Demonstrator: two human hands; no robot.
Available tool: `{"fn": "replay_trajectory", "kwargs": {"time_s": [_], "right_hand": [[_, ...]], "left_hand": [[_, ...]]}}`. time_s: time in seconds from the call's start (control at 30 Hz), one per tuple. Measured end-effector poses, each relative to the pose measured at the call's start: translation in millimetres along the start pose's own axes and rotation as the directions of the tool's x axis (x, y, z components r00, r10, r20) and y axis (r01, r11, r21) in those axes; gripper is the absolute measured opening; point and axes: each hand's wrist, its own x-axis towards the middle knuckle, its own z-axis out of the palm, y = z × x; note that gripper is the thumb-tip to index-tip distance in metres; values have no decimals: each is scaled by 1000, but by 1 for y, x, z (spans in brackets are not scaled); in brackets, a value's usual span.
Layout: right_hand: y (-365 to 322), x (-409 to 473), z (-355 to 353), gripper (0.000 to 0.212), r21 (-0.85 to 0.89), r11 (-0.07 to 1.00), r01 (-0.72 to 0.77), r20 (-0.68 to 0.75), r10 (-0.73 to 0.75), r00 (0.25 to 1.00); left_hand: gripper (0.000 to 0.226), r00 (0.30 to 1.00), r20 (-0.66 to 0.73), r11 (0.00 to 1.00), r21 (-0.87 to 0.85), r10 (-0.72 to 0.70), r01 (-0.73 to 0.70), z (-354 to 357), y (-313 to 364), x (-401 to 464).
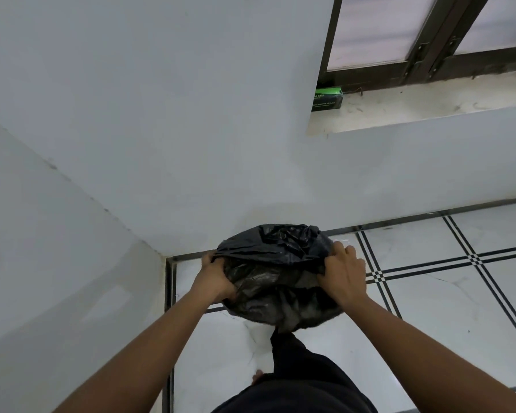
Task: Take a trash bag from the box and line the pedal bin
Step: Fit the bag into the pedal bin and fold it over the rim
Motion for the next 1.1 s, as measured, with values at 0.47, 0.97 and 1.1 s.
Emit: {"fn": "replay_trajectory", "kwargs": {"time_s": [0.47,0.97,1.1], "right_hand": [[-13,41,5,33,652,609,-451,511,87,855],[-33,142,101,48,647,416,-639,647,143,749],[-26,187,181,40,532,601,-597,657,152,738]], "left_hand": [[49,964,217,880,-413,-154,233,-15,1,38],[36,995,-29,994,-65,-93,91,57,16,167],[45,996,83,918,395,-8,-26,115,-7,217]]}}
